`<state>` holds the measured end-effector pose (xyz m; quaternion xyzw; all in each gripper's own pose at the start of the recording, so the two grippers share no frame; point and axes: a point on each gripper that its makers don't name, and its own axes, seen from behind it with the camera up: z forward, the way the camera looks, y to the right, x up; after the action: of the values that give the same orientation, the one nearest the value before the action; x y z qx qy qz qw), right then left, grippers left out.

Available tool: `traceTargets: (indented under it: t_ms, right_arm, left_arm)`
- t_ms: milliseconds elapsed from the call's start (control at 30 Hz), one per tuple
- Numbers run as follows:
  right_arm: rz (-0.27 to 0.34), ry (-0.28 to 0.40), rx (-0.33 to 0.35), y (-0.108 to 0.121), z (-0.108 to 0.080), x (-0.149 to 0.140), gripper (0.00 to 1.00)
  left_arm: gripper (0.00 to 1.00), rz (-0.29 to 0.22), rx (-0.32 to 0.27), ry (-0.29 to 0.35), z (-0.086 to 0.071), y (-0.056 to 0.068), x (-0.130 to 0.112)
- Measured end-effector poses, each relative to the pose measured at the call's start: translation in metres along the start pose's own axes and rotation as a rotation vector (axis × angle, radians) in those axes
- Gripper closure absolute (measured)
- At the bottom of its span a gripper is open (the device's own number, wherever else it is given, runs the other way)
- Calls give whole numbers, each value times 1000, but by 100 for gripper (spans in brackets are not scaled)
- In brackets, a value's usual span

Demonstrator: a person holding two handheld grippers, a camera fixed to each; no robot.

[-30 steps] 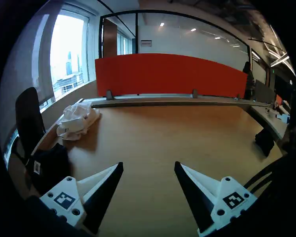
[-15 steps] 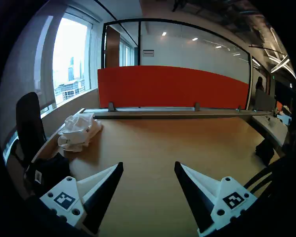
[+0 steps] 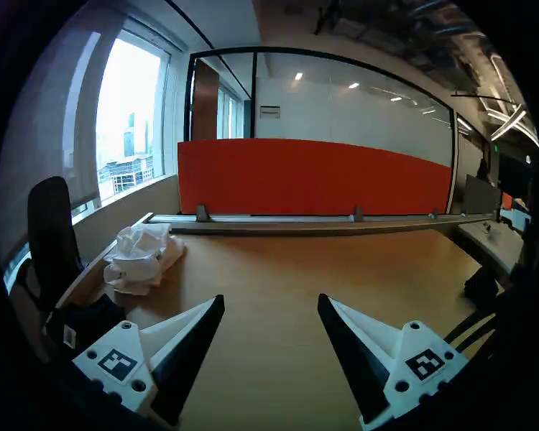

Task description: Fold towel

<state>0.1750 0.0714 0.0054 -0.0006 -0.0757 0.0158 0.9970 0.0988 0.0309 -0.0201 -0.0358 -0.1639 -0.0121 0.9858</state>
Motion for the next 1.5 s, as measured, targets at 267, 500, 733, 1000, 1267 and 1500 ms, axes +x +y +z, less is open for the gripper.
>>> traceTargets:
  t_ms: [267,500,733,1000,1267,1500]
  right_arm:
    - [-2,16,24,-33,6,9,9]
    - [19,35,47,-62,7,16,9]
    - [12,37,35,-73,9,19,9]
    - [7,17,33,-80,6,17,9]
    - [22,19,27,-86,-3,31,9]
    - [7,39,9,-86,-11,39,9]
  left_arm:
    - [4,-10,-5,34,5,-4,14]
    - [4,-23,-11,62,8,-5,25]
    - [3,-23,-7,93,10,-7,33]
    - [4,-17,1,137,8,-13,42]
    - [4,-23,1,191,9,-12,49]
    - [4,-1,9,232,13,-11,43]
